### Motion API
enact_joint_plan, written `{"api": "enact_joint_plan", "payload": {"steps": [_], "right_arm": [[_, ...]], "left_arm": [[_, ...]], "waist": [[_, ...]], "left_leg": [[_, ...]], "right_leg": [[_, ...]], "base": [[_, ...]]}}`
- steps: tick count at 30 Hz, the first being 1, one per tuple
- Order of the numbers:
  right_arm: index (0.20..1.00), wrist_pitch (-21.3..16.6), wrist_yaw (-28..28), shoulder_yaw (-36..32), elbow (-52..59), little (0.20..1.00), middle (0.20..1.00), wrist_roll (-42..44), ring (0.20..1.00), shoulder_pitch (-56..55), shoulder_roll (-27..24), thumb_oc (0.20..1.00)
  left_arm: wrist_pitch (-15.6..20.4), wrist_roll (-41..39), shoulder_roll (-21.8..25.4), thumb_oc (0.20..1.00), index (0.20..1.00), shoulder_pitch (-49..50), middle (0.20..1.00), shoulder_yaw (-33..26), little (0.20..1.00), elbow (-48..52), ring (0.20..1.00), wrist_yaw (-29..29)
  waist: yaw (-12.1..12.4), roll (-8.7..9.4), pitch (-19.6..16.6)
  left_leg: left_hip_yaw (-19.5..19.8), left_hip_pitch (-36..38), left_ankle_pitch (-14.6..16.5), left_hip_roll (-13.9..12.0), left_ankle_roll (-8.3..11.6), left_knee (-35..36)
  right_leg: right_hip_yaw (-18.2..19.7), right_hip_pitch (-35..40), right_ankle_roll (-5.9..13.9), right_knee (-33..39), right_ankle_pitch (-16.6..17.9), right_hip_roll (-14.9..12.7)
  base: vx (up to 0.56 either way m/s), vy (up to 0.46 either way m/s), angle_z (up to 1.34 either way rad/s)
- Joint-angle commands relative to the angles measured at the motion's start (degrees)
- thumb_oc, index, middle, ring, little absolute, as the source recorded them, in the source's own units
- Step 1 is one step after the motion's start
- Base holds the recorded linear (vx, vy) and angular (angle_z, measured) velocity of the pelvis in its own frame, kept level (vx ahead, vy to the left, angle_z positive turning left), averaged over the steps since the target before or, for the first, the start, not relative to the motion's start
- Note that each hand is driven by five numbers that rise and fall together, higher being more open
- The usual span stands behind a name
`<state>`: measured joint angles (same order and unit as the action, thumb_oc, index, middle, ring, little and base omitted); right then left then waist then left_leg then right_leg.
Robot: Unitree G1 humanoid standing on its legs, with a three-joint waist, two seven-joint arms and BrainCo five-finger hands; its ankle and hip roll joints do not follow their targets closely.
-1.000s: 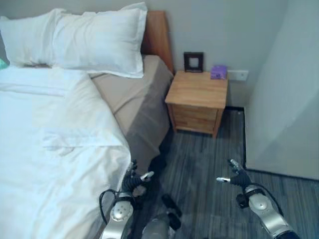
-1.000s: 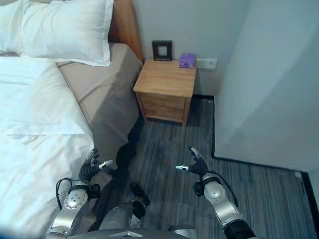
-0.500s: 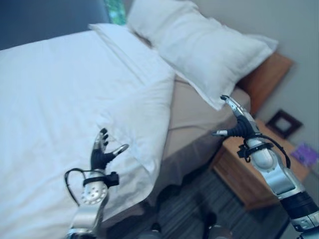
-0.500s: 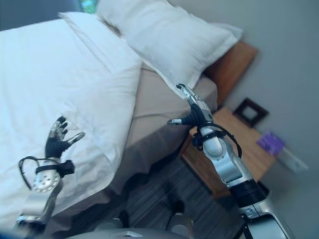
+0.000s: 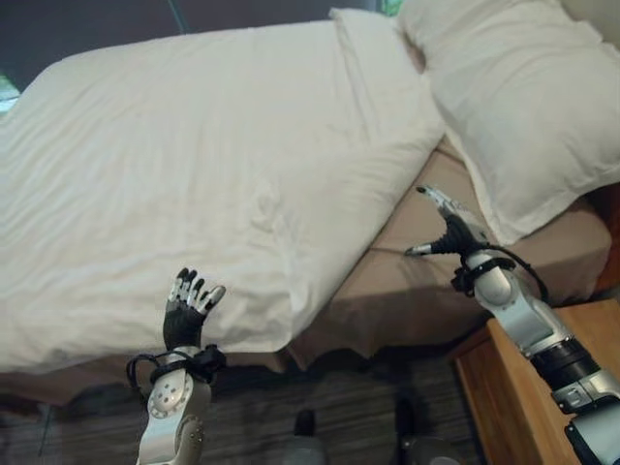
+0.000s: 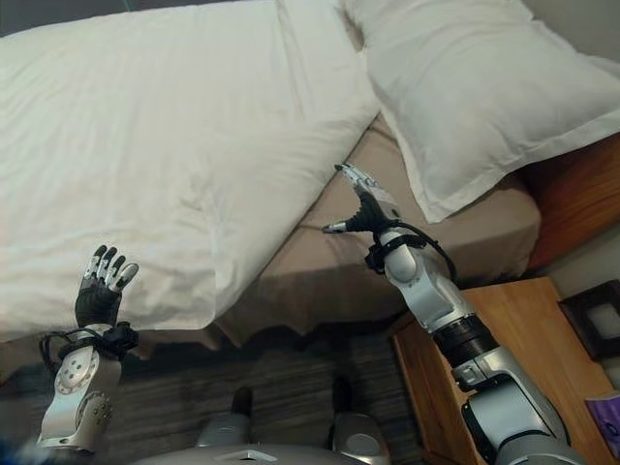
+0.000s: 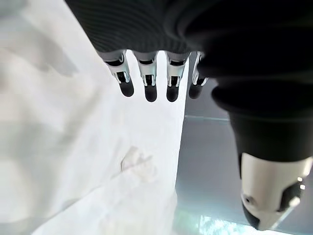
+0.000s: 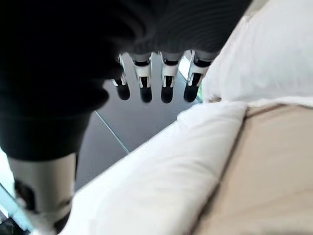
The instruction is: Making the bed.
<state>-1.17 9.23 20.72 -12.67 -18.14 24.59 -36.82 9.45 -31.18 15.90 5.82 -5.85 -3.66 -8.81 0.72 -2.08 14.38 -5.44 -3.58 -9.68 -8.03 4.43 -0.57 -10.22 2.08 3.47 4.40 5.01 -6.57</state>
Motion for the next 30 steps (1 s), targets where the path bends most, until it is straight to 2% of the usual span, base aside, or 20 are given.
{"api": "enact_joint_plan", "payload": {"steps": [1,2,3,4,6,8,11,12,13,14,15,16,18,20,21,24,29,30], "right_arm": [[1.000,-0.67,3.46,-3.12,0.90,1.000,1.000,-1.62,1.000,3.57,1.43,1.000],[1.000,-0.25,3.56,-3.76,1.07,1.000,1.000,-1.86,1.000,3.15,0.88,1.000],[1.000,0.19,3.19,-4.14,0.96,1.000,1.000,-2.29,1.000,2.72,0.71,1.000],[1.000,0.56,2.77,-4.36,-0.26,1.000,1.000,-2.97,1.000,2.25,0.87,1.000],[1.000,0.85,3.15,-4.83,-1.30,1.000,1.000,-4.05,1.000,2.12,0.43,1.000],[1.000,1.62,3.90,-6.05,-5.57,1.000,1.000,-4.26,1.000,1.40,0.73,1.000],[1.000,2.40,4.75,-5.43,-9.84,1.000,1.000,-3.79,1.000,3.56,1.08,1.000],[1.000,2.23,4.94,-5.28,-10.29,1.000,1.000,-3.69,1.000,4.08,1.17,1.000],[1.000,2.37,5.57,-5.06,-11.84,1.000,1.000,-3.45,1.000,5.04,1.15,1.000],[1.000,2.80,6.67,-4.03,-15.23,1.000,1.000,-2.90,1.000,7.92,1.44,1.000],[1.000,3.42,7.54,-2.60,-18.79,1.000,1.000,-2.47,1.000,11.06,1.26,1.000],[1.000,3.56,7.77,-1.74,-20.19,1.000,1.000,-2.32,1.000,12.87,1.03,1.000],[1.000,3.83,8.27,-0.35,-23.49,1.000,1.000,-1.92,1.000,16.83,0.11,1.000],[1.000,4.05,8.59,0.23,-25.00,1.000,1.000,-1.81,1.000,18.69,-0.27,1.000],[1.000,4.23,8.78,1.65,-28.01,1.000,1.000,-1.86,1.000,21.98,-0.95,1.000],[1.000,4.78,8.85,6.67,-33.97,1.000,1.000,-3.68,1.000,31.58,-1.98,1.000],[1.000,4.77,8.14,10.28,-35.24,1.000,1.000,-4.88,1.000,38.04,-2.93,1.000],[1.000,4.73,8.30,11.97,-34.88,1.000,1.000,-5.46,1.000,39.92,-3.19,1.000]], "left_arm": [[3.29,-0.76,7.20,1.000,1.000,0.53,1.000,-3.42,1.000,2.69,1.000,-1.13],[3.12,-0.02,7.58,1.000,1.000,0.84,1.000,-3.59,1.000,2.44,1.000,-1.15],[2.72,0.76,7.71,1.000,1.000,1.68,1.000,-4.45,1.000,1.94,1.000,-1.36],[1.85,1.96,7.82,1.000,1.000,2.31,1.000,-4.48,1.000,1.12,1.000,-0.66],[1.54,2.70,8.23,1.000,1.000,2.80,1.000,-4.83,1.000,1.04,1.000,-0.61],[0.52,4.17,9.80,1.000,1.000,1.35,1.000,-4.23,1.000,-0.03,1.000,0.29],[0.47,4.46,12.15,1.000,1.000,-0.30,1.000,-2.84,1.000,-1.11,1.000,-0.08],[0.59,4.42,12.23,1.000,1.000,-0.63,1.000,-2.89,1.000,-1.33,1.000,-0.12],[0.64,4.35,13.11,1.000,1.000,-1.68,1.000,-2.45,1.000,-2.17,1.000,-0.38],[0.83,3.77,14.27,1.000,1.000,-3.53,1.000,-1.84,1.000,-4.40,1.000,-1.00],[1.00,3.04,15.32,1.000,1.000,-4.54,1.000,-1.14,1.000,-5.40,1.000,-1.09],[1.16,2.60,15.81,1.000,1.000,-4.96,1.000,-0.67,1.000,-5.77,1.000,-0.88],[1.35,1.74,16.73,1.000,1.000,-5.48,1.000,-0.47,1.000,-6.16,1.000,-0.44],[1.37,1.44,17.37,1.000,1.000,-5.77,1.000,-0.18,1.000,-6.10,1.000,-0.19],[2.05,1.07,18.36,1.000,1.000,-5.94,1.000,-0.34,1.000,-6.11,1.000,0.37],[2.80,0.56,18.75,1.000,1.000,-5.34,1.000,-0.99,1.000,-4.96,1.000,0.65],[3.12,-0.10,18.52,1.000,1.000,-4.26,1.000,-1.91,1.000,-3.80,1.000,1.64],[3.30,-1.50,18.18,1.000,1.000,-4.44,1.000,-2.30,1.000,-3.37,1.000,2.17]], "waist": [[-0.04,5.43,-0.38],[0.00,5.72,0.00],[0.14,5.27,-0.44],[0.62,4.56,-1.14],[0.52,4.50,-1.51],[0.96,5.86,-1.93],[1.07,7.02,-0.86],[1.03,7.29,-0.54],[0.81,7.54,-0.11],[0.44,7.88,0.58],[0.26,7.63,0.98],[0.06,7.54,1.17],[-0.50,7.42,1.41],[-0.71,7.25,1.56],[-0.81,7.35,1.61],[-0.19,7.56,1.11],[0.06,6.48,0.71],[-0.10,5.66,0.54]], "left_leg": [[-22.55,4.80,9.80,-6.71,2.52,-6.47],[-25.05,3.08,9.00,-7.72,2.28,-9.39],[-25.70,3.73,9.03,-7.66,2.30,-7.76],[-24.14,5.17,9.93,-6.79,2.54,-4.76],[-23.17,6.42,9.12,-6.00,2.55,-1.78],[-20.98,6.59,8.41,-4.60,1.58,1.62],[-19.03,7.50,8.62,-2.97,0.19,4.67],[-20.22,6.68,7.58,-2.87,-0.37,4.25],[-19.39,6.35,7.74,-2.54,-0.69,4.61],[-18.08,6.20,8.30,-2.24,-0.87,5.18],[-16.98,6.39,8.43,-2.26,-0.61,5.54],[-16.20,6.52,8.62,-2.04,-0.43,5.57],[-14.99,6.64,8.76,-1.68,-0.11,5.57],[-14.28,7.00,9.28,-1.57,0.11,5.57],[-13.43,6.89,9.26,-1.39,0.43,5.57],[-14.39,7.07,8.76,-1.57,1.28,5.55],[-15.05,6.39,7.86,-3.12,2.29,5.57],[-14.98,5.93,7.42,-3.77,2.83,5.57]], "right_leg": [[-6.28,1.88,4.06,0.60,-5.03,-7.46],[-8.08,2.72,3.66,0.60,-4.88,-7.57],[-9.56,3.20,3.89,0.60,-4.94,-7.46],[-9.65,3.86,4.68,0.48,-5.65,-7.29],[-10.72,4.51,5.02,0.41,-5.56,-7.76],[-12.77,5.02,5.58,-1.30,-4.21,-9.02],[-11.74,1.46,6.99,-10.04,-3.83,-11.31],[-12.44,0.53,6.55,-10.71,-3.25,-11.81],[-10.60,-1.08,6.92,-13.47,-2.62,-12.00],[-6.41,-3.54,7.07,-14.35,-2.63,-11.00],[-3.67,-5.31,6.41,-11.41,-4.24,-8.90],[-2.27,-6.22,6.17,-9.32,-4.32,-7.84],[-0.08,-7.70,6.06,-4.79,-2.85,-6.53],[0.92,-8.37,6.37,-3.23,-2.34,-6.32],[2.01,-9.27,6.54,-0.66,-0.78,-6.51],[1.90,-9.54,6.62,0.60,1.05,-6.70],[1.71,-9.92,6.44,0.60,0.59,-5.86],[1.73,-10.10,6.17,0.60,0.38,-5.32]], "base": [[0.00,-0.057,1.78],[-0.01,-0.047,1.67],[0.08,0.024,1.24],[0.15,0.100,0.76],[0.10,0.088,0.56],[0.06,0.051,0.83],[-0.01,0.058,0.73],[-0.10,0.025,0.87],[-0.09,-0.005,0.69],[0.05,-0.005,0.57],[0.11,-0.019,0.43],[0.16,-0.030,0.40],[0.11,-0.043,0.26],[0.11,-0.077,0.36],[0.13,-0.136,0.89],[0.09,-0.162,0.45],[0.03,-0.096,-0.27],[0.05,-0.141,-0.08]]}}
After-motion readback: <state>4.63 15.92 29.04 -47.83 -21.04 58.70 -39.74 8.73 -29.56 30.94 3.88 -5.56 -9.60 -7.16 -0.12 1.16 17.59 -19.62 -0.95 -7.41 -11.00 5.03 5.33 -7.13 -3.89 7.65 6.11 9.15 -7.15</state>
